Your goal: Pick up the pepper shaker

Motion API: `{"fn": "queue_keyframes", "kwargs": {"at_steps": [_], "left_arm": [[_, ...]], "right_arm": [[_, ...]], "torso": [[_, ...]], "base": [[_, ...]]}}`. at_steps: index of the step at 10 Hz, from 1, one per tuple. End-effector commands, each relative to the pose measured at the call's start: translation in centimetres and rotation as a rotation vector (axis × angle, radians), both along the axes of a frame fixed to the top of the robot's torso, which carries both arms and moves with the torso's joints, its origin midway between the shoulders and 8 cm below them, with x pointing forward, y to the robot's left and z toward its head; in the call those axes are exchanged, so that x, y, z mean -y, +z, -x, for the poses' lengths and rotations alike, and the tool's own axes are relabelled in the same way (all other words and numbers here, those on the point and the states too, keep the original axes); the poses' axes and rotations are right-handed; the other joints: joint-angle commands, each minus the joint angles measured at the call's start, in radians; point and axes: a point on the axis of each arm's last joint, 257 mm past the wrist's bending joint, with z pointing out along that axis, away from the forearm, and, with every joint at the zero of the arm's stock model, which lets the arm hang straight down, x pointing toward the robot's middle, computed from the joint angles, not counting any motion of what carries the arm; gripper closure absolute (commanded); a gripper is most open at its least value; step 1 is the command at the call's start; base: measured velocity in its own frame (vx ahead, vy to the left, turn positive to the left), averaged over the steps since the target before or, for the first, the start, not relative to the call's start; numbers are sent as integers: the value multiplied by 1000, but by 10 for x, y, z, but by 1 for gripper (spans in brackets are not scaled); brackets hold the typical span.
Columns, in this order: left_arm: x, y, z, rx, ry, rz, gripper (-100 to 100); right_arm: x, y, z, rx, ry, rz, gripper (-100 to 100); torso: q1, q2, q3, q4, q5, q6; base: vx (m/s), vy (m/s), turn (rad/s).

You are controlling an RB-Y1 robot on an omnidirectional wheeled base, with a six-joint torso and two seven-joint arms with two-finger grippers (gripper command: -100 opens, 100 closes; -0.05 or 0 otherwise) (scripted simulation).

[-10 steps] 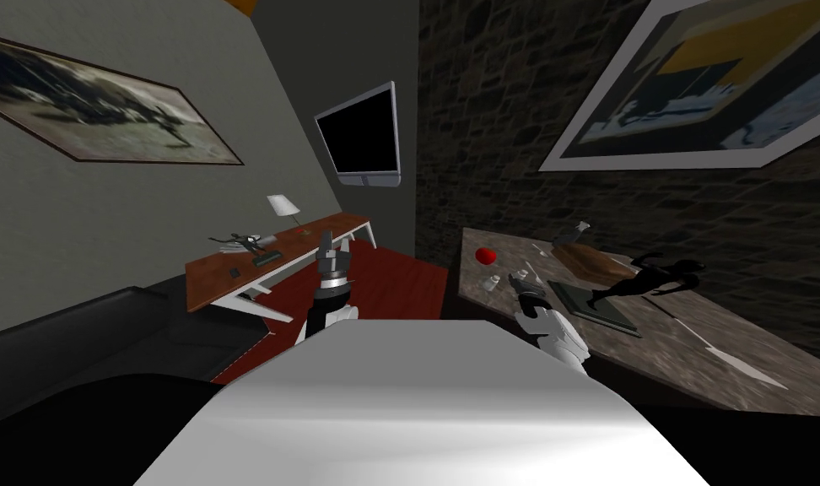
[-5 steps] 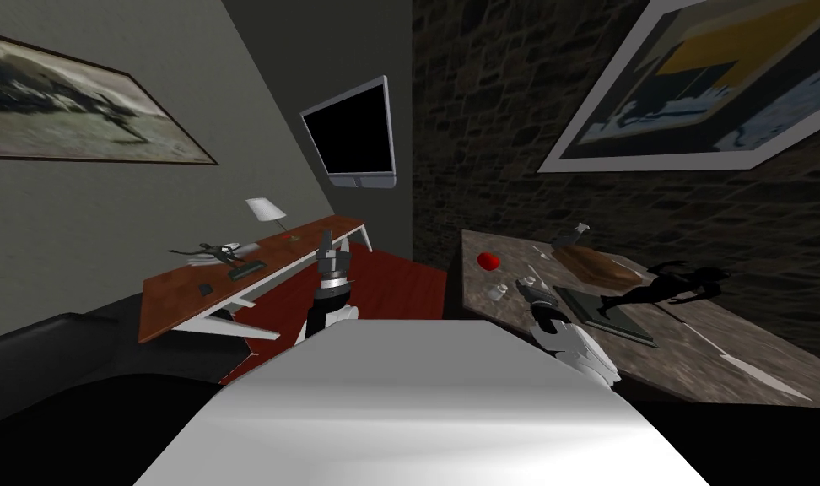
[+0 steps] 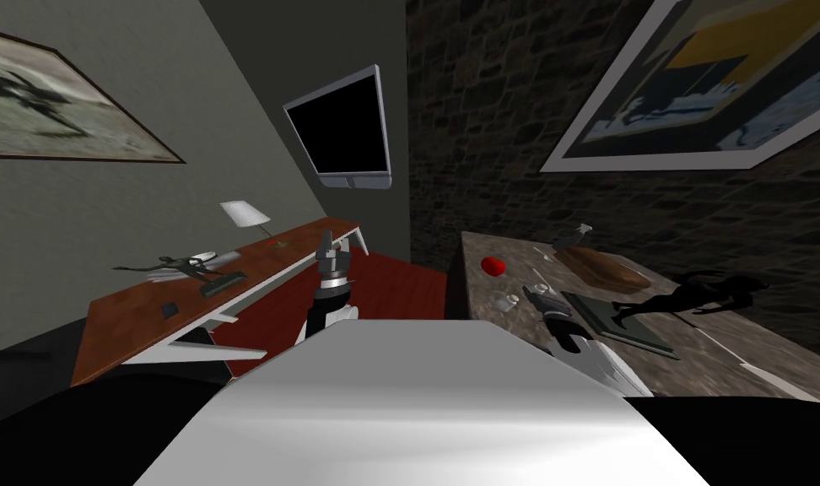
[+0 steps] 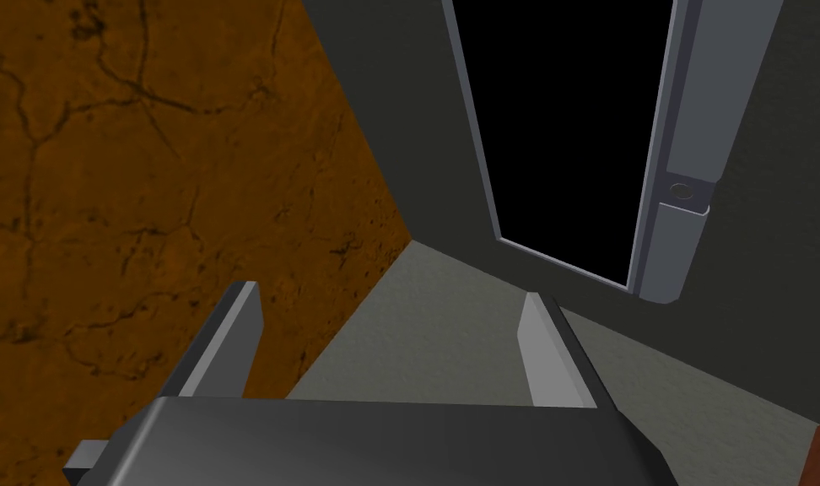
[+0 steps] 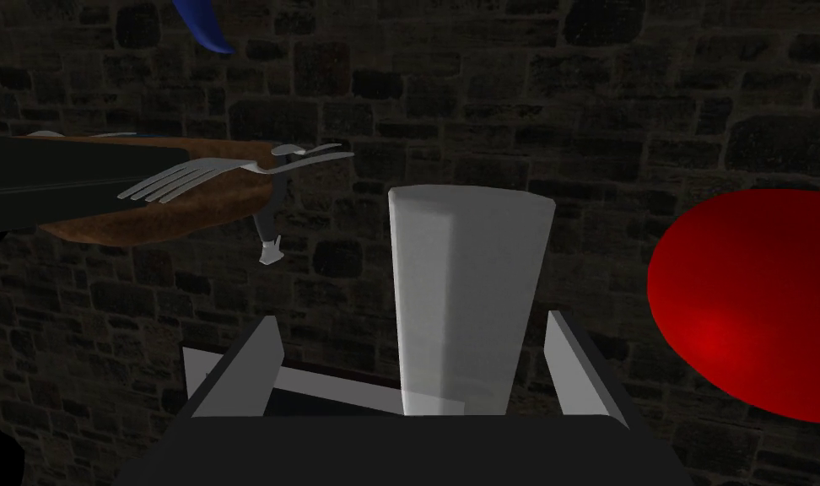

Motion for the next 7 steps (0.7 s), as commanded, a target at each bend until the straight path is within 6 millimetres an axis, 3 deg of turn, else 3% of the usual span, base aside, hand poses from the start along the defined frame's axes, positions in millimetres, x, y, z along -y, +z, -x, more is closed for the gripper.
{"fn": "queue_keyframes", "kwargs": {"at_steps": [1,2,4,5,7], "left_arm": [[0,0,0,0,0,0,0],[0,0,0,0,0,0,0],[0,0,0,0,0,0,0],[0,0,0,0,0,0,0],[0,0,0,0,0,0,0]], "right_arm": [[0,1,8,6,22,-1,-100],[13,-3,32,-11,6,-3,-100],[3,2,24,11,53,-1,-100],[15,0,48,-6,37,-3,-100],[7,4,42,12,75,-2,-100]], "torso": [[0,0,0,0,0,0],[0,-1,-1,0,0,-1],[1,-4,-2,-1,0,-1],[-1,1,0,0,0,-1],[0,-1,-1,0,0,-1]], "base": [[131,38,-97],[196,48,-128],[120,33,-38],[125,30,-127],[104,36,-52]]}}
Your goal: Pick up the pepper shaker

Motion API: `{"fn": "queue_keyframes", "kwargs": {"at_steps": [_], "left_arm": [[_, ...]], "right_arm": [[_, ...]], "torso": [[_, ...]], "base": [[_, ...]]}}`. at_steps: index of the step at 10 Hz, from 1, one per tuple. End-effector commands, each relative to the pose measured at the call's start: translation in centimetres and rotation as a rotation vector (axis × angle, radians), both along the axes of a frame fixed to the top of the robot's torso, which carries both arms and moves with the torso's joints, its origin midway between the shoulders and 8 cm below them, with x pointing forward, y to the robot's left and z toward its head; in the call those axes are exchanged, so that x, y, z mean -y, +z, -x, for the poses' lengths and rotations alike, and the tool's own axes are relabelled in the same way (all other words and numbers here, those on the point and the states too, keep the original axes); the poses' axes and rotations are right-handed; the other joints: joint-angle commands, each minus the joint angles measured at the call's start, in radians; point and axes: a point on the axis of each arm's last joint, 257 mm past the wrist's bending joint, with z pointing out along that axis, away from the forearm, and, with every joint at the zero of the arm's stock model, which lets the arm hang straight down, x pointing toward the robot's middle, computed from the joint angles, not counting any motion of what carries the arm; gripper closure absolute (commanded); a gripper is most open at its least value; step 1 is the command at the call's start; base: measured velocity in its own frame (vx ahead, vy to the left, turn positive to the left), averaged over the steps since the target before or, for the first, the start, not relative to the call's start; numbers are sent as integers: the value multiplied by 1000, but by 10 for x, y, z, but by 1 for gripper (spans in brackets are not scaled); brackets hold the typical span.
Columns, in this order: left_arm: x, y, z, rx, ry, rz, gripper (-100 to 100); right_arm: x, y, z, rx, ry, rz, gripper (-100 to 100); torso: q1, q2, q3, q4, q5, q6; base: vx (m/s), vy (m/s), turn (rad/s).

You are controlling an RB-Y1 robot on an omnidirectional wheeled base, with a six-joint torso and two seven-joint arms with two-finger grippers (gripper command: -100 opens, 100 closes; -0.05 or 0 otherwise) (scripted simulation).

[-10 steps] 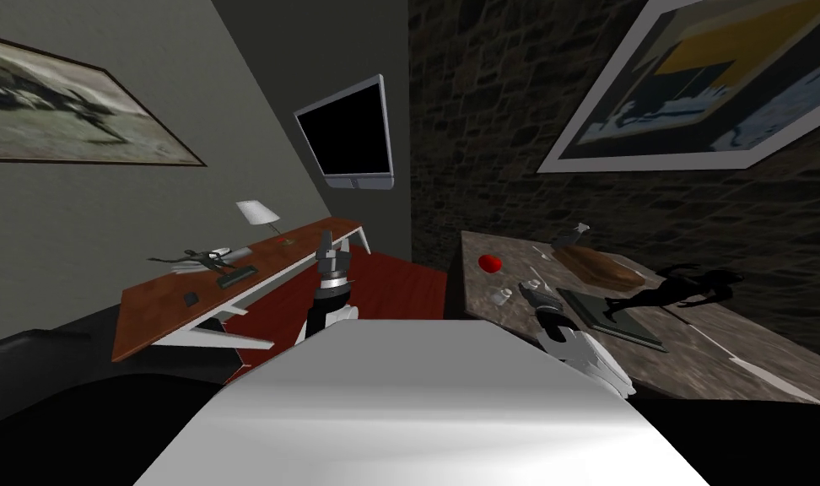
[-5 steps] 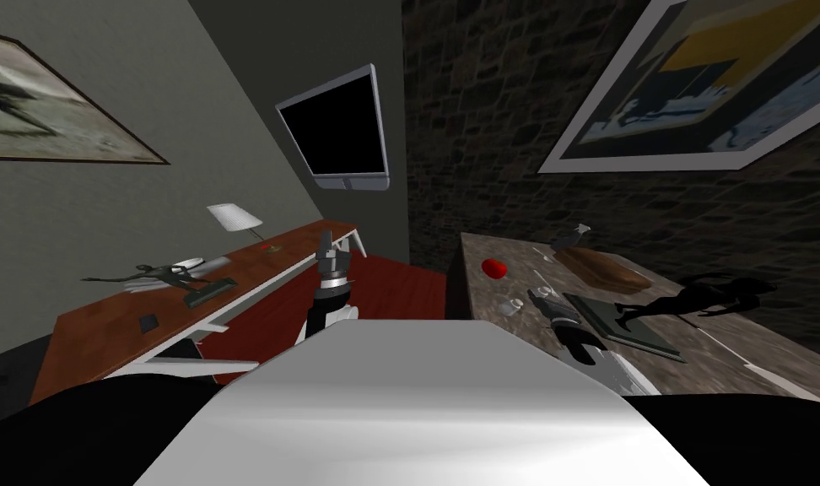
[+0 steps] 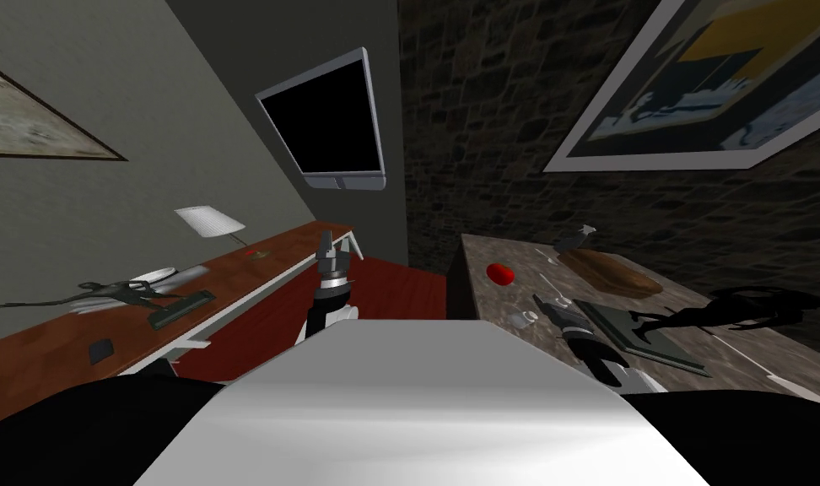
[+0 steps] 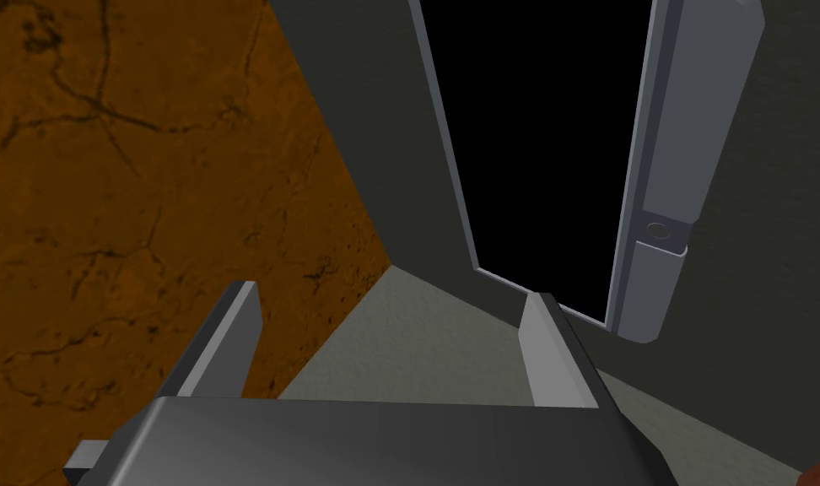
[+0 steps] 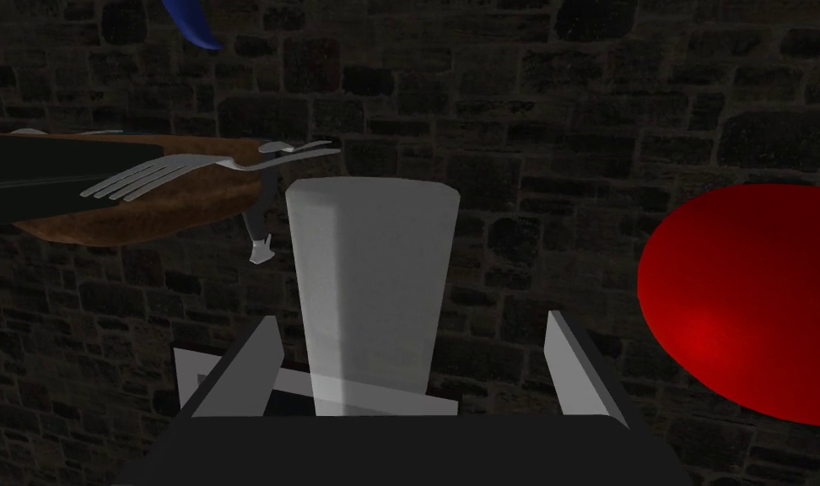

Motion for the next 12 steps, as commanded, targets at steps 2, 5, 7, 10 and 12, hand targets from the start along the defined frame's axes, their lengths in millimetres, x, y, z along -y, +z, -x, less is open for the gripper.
{"fn": "queue_keyframes", "kwargs": {"at_steps": [2,5,7,10,12], "left_arm": [[0,0,0,0,0,0,0],[0,0,0,0,0,0,0],[0,0,0,0,0,0,0],[0,0,0,0,0,0,0],[0,0,0,0,0,0,0]], "right_arm": [[4,4,18,3,25,-1,-100],[6,8,35,9,54,-2,-100],[9,14,54,11,74,-2,-100],[11,12,54,6,60,0,100],[11,13,53,9,61,-1,100]], "torso": [[1,-1,-1,0,0,1],[1,-4,-2,-1,0,0],[0,-2,-1,0,0,1],[-1,3,2,1,-1,-2],[-3,3,2,0,-3,-2]], "base": [[130,60,-115],[134,39,-71],[135,46,-123],[20,9,-10],[0,0,0]]}}
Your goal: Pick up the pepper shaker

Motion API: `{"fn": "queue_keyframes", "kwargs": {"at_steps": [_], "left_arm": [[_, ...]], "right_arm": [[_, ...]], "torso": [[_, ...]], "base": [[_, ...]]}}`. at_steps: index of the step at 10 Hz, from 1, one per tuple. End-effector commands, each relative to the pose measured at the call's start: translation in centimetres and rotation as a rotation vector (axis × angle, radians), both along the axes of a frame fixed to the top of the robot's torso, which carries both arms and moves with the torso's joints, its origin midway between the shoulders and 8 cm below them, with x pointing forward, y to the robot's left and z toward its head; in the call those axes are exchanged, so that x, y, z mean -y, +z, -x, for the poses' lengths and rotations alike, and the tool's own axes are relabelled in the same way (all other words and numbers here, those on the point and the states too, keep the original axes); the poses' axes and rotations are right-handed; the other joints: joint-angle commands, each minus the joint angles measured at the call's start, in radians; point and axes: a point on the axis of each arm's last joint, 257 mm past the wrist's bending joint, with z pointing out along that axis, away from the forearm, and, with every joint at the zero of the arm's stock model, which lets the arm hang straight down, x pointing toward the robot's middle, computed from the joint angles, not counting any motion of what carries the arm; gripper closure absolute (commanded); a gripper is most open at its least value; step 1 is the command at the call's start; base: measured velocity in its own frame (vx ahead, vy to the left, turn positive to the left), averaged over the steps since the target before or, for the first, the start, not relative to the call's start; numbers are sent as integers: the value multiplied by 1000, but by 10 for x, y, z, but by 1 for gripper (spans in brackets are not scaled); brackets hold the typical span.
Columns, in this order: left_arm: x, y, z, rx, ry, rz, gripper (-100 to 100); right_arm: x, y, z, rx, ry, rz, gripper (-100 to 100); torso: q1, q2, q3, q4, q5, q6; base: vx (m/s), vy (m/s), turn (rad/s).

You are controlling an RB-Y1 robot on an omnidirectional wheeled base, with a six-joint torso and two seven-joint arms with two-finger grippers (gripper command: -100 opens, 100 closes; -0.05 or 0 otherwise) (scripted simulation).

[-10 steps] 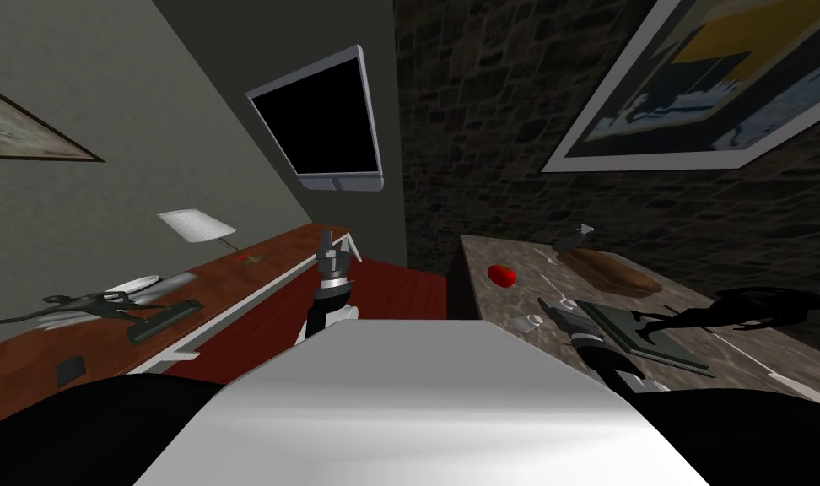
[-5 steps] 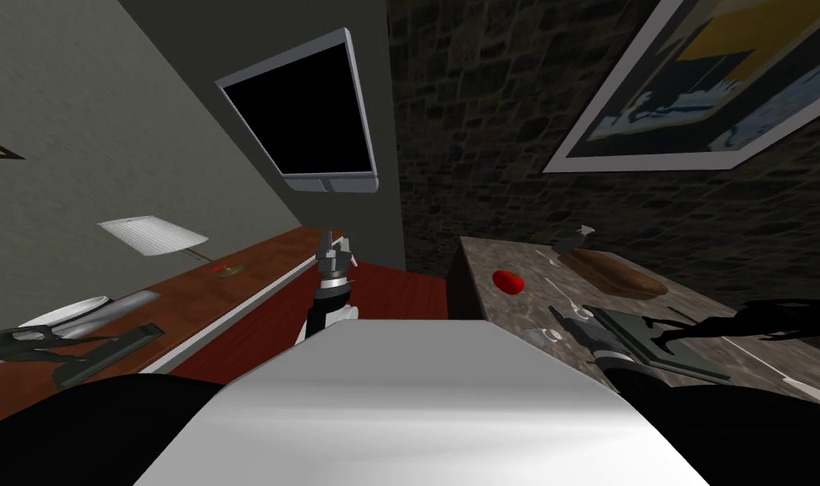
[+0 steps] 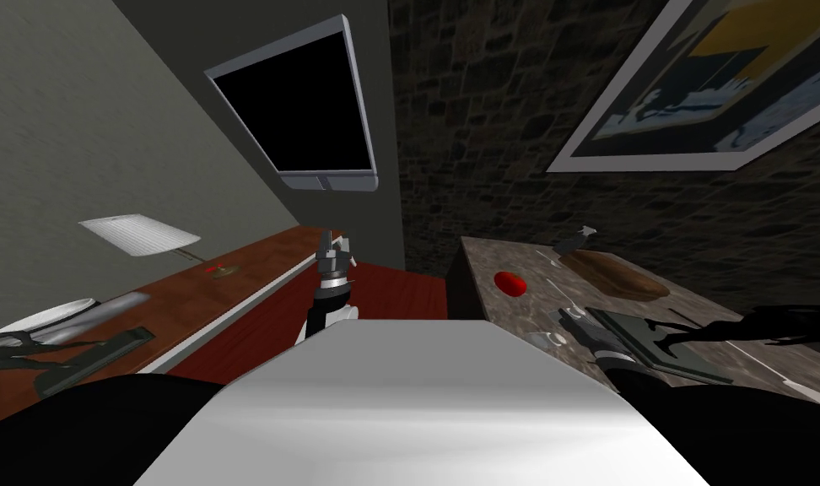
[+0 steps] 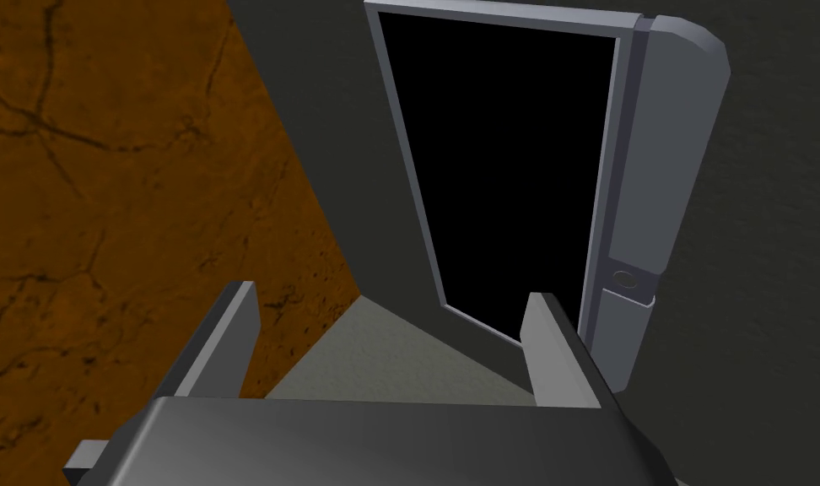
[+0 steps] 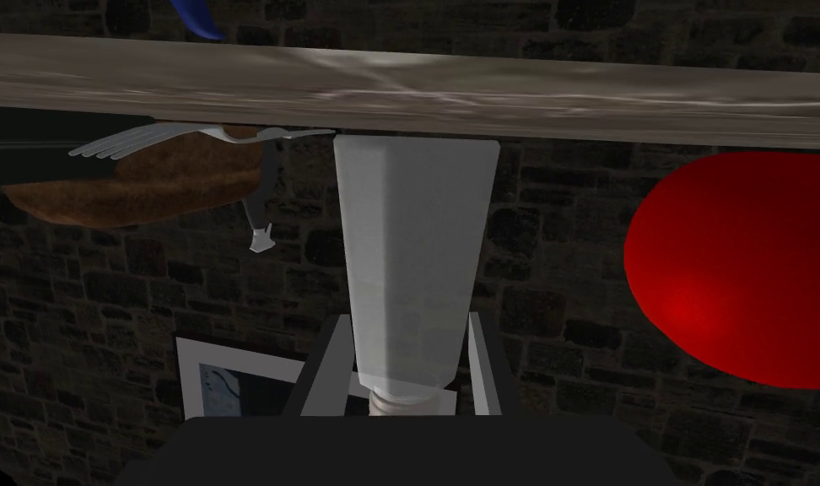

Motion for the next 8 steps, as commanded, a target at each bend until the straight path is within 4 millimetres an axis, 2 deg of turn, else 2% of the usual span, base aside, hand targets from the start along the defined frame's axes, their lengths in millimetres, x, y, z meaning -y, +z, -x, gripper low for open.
{"fn": "queue_keyframes", "kwargs": {"at_steps": [1,2,3,4,5,7,8], "left_arm": [[0,0,0,0,0,0,0],[0,0,0,0,0,0,0],[0,0,0,0,0,0,0],[0,0,0,0,0,0,0],[0,0,0,0,0,0,0],[0,0,0,0,0,0,0],[0,0,0,0,0,0,0]], "right_arm": [[0,0,0,0,0,0,100],[0,0,0,0,0,0,0],[-6,-4,-18,1,-4,-1,100],[-18,-5,-41,16,12,-1,100],[-14,-6,-39,8,-6,-1,100],[-8,-9,-36,-3,-30,0,100],[-19,-8,-59,11,-18,0,100]], "torso": [[0,0,0,0,0,0],[0,0,0,0,0,0],[0,0,0,0,0,0],[-3,5,3,1,-1,-3],[-9,11,6,3,-3,-5],[-6,8,4,0,-5,2],[-6,4,1,-1,-5,2]], "base": [[0,0,0],[0,0,0],[-127,-58,158],[-277,-128,270],[-211,-79,138],[-56,-7,-22],[-126,-35,111]]}}
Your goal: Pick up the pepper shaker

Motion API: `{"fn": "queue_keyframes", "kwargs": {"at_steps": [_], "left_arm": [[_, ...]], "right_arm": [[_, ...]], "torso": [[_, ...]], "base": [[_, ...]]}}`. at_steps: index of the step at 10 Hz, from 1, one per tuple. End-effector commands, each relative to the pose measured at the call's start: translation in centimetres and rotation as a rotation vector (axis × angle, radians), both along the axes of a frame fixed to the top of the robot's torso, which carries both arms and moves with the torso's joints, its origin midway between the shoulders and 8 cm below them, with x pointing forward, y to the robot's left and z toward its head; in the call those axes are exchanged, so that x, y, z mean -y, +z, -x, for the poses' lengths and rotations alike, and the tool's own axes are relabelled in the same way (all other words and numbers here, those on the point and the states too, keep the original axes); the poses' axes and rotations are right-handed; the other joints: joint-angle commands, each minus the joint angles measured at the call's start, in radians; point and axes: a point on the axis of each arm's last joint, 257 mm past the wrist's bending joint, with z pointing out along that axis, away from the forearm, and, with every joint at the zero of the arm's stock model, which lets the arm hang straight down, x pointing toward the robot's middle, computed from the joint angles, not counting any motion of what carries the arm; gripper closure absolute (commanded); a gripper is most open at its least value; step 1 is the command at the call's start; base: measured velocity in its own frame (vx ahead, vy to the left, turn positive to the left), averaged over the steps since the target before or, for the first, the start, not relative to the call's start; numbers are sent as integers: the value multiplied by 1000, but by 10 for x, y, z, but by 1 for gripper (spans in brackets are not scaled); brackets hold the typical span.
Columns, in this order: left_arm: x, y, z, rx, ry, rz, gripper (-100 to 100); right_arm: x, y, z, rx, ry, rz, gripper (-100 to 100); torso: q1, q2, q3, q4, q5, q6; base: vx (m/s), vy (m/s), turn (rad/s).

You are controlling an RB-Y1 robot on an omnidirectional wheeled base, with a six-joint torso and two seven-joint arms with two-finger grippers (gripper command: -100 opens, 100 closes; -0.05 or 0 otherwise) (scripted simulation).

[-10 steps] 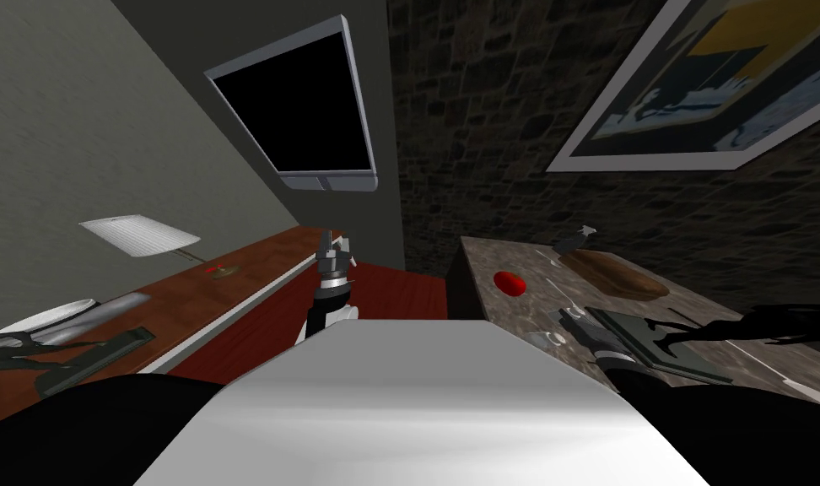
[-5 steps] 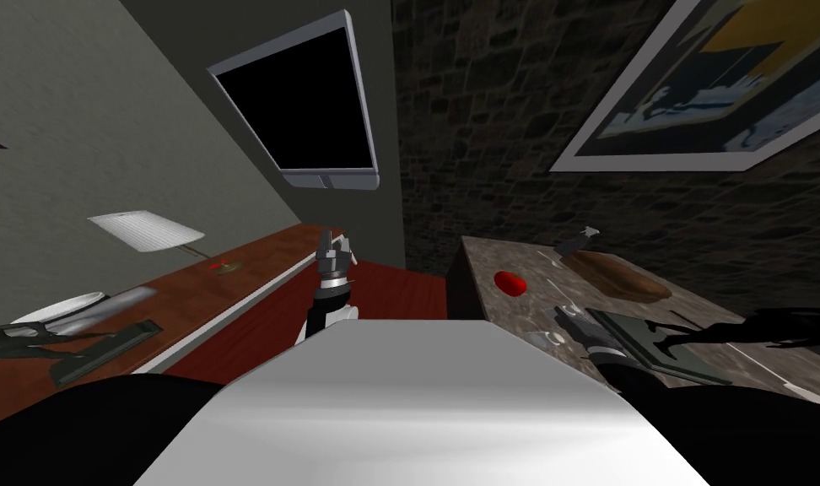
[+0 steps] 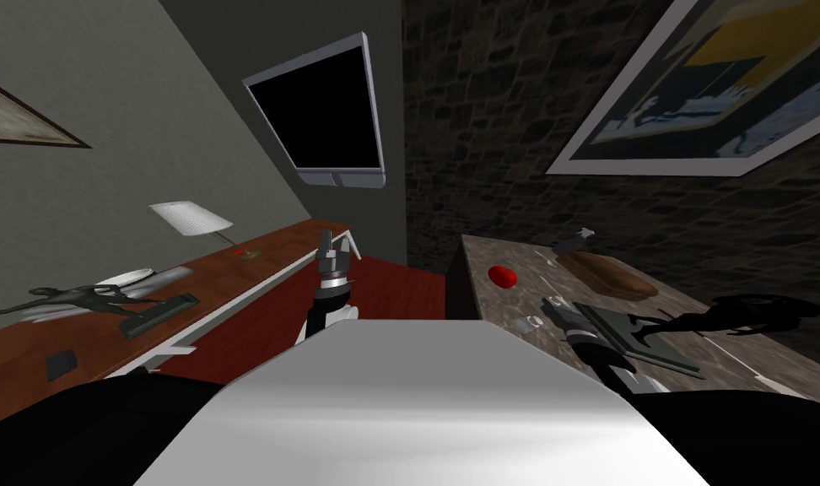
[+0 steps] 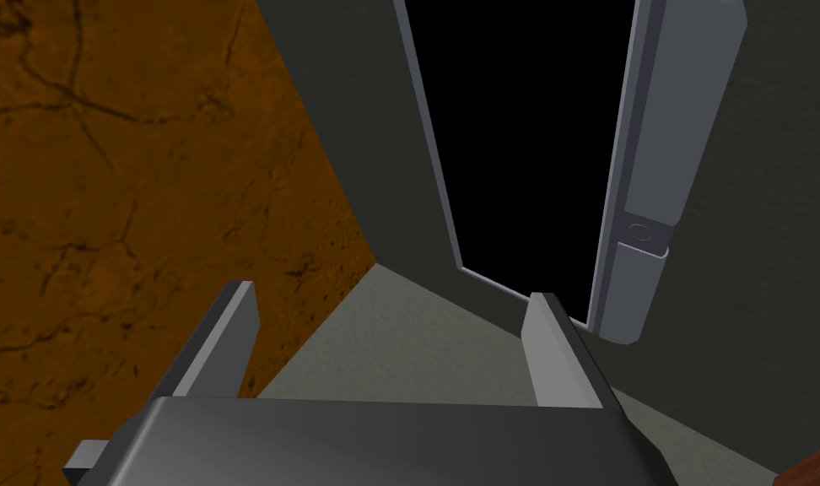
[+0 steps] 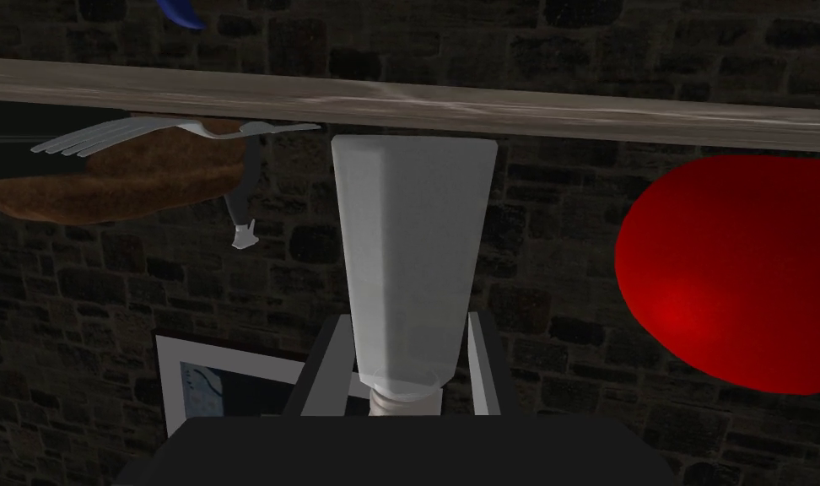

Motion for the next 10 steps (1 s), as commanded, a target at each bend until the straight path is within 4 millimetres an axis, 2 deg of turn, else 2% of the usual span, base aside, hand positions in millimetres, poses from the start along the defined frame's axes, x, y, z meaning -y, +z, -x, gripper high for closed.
{"fn": "queue_keyframes", "kwargs": {"at_steps": [1,2,3,5,6,8,9,10], "left_arm": [[0,0,0,0,0,0,0],[0,0,0,0,0,0,0],[0,0,0,0,0,0,0],[0,0,0,0,0,0,0],[0,0,0,0,0,0,0],[0,0,0,0,0,0,0],[0,0,0,0,0,0,0],[0,0,0,0,0,0,0]], "right_arm": [[-5,1,-8,-3,-7,0,100],[0,-1,-5,-13,-27,0,100],[-14,2,-29,5,-8,1,100],[-4,-3,-23,-14,-50,1,100],[-17,0,-47,2,-36,2,100],[-9,-3,-41,-15,-72,1,100],[-24,2,-66,6,-51,3,100],[-18,-1,-61,-9,-81,2,100]], "torso": [[0,0,0,0,0,0],[-2,0,0,0,0,1],[-1,-3,-2,-1,0,2],[-3,-2,-1,0,-1,1],[-2,-4,-2,-1,-1,3],[-3,-1,0,0,-1,1],[-1,-3,-2,-1,0,3],[-2,0,0,0,-1,1]], "base": [[-146,-46,114],[-61,-22,16],[-105,-42,100],[-101,-39,70],[-145,-53,96],[-111,-25,63],[-153,-41,78],[-156,-34,108]]}}
